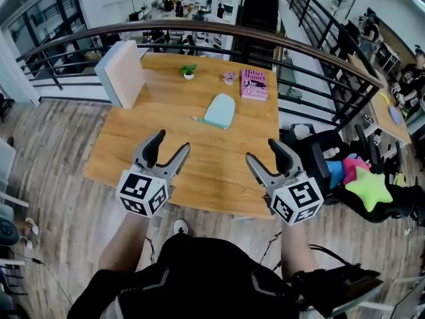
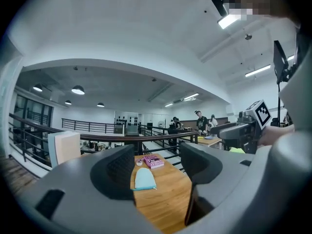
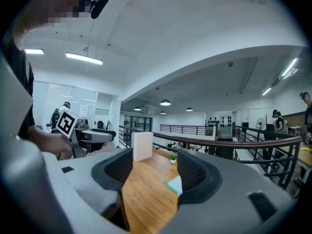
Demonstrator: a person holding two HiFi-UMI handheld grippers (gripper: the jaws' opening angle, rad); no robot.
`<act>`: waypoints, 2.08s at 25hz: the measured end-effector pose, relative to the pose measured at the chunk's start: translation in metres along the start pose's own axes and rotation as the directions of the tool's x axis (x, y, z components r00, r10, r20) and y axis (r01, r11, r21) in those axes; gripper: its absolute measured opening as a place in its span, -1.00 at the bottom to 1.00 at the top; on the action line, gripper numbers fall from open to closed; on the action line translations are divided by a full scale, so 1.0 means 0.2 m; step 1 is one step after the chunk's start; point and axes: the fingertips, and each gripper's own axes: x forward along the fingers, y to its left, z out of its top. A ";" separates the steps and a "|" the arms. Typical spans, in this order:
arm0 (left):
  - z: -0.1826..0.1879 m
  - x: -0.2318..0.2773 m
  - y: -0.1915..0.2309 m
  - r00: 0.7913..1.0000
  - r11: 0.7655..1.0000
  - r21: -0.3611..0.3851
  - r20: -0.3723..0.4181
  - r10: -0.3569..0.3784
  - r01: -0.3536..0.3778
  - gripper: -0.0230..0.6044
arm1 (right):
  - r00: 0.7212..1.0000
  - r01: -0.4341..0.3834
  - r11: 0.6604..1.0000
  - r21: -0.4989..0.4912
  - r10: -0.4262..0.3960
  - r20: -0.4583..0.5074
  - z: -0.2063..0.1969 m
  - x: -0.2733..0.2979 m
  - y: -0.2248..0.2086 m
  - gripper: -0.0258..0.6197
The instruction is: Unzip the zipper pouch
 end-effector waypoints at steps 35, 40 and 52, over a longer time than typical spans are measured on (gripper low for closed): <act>-0.35 0.55 0.36 0.985 0.999 -0.048 -0.169 -0.023 0.015 0.00 | 0.987 -0.035 0.997 0.062 0.044 -0.154 -0.40 0.80 -0.54 -0.11; -0.48 0.60 0.36 0.975 0.995 -0.085 -0.217 0.042 -0.062 -0.05 | 0.974 -0.093 0.994 0.065 0.104 -0.199 -0.60 0.90 -0.67 -0.17; -0.78 0.65 0.27 0.948 0.985 -0.100 -0.300 0.105 -0.141 -0.18 | 0.893 -0.251 0.967 0.054 0.252 -0.374 -1.19 1.22 -0.79 -0.26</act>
